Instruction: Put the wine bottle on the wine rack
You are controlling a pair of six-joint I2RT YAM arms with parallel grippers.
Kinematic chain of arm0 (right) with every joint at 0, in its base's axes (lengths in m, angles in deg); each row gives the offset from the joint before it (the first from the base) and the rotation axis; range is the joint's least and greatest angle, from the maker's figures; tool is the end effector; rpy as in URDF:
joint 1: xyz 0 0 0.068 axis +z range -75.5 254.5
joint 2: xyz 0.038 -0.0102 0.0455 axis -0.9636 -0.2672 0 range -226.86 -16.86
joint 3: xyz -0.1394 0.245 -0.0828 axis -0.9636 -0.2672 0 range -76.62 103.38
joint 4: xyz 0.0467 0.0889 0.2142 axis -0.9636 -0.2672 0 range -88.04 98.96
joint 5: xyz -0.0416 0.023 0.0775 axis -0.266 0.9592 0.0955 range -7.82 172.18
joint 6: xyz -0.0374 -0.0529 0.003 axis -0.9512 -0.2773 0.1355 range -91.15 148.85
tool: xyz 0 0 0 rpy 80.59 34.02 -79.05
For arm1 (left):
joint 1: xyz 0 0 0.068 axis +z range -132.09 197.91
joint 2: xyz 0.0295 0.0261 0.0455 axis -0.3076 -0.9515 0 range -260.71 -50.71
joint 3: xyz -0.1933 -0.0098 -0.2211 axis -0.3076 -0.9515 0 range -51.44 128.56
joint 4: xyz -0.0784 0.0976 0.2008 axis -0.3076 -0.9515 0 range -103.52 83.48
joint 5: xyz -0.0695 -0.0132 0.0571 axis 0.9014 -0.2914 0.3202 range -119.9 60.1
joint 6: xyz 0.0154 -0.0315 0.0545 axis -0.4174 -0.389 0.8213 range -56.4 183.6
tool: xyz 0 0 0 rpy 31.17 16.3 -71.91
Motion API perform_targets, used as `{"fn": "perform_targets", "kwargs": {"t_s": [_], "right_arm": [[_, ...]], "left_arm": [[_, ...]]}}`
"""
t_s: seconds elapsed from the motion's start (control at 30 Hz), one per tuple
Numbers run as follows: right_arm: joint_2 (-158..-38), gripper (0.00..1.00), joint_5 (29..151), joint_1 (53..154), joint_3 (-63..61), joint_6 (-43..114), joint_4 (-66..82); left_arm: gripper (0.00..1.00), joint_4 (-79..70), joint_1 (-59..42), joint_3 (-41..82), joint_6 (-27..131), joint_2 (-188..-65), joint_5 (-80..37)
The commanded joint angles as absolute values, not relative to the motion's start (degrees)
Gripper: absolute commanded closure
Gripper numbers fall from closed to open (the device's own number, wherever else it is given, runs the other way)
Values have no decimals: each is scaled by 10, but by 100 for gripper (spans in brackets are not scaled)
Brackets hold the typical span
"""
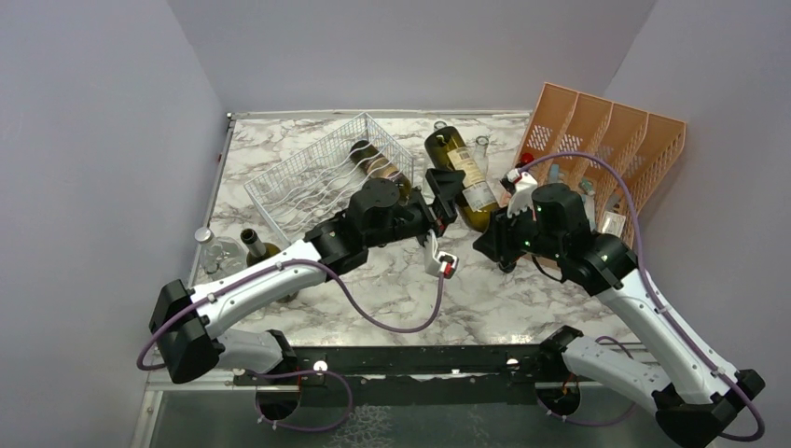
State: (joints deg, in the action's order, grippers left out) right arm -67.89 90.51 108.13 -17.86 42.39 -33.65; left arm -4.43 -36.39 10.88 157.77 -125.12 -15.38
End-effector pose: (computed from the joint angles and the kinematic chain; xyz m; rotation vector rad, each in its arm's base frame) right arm 0.1212 0.0893 0.3535 -0.4744 2.1905 0.6172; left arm 0.1591 -0.2433 0.3803 1.7237 0.2934 0.2891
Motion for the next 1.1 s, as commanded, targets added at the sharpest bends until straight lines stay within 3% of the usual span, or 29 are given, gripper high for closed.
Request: {"fn": "perform_targets", "kwargs": {"t_s": [0.0,0.43,0.73,1.07], "right_arm": [[-651,99,929,1082,-187,407,-274],[-656,99,1072,1082,-296,410,-178],[-752,99,1115,1087,-350,429,-91],[-855,99,1076,1135,-346,418,-50]], "left_arm": [[1,-15,-370,94,1480,-1215,-153],[1,71,-375,117,1131,-1125,-212],[1,5,-375,114,756,-1065,-455],[1,-66,-374,98,670,-1071,-550]]}}
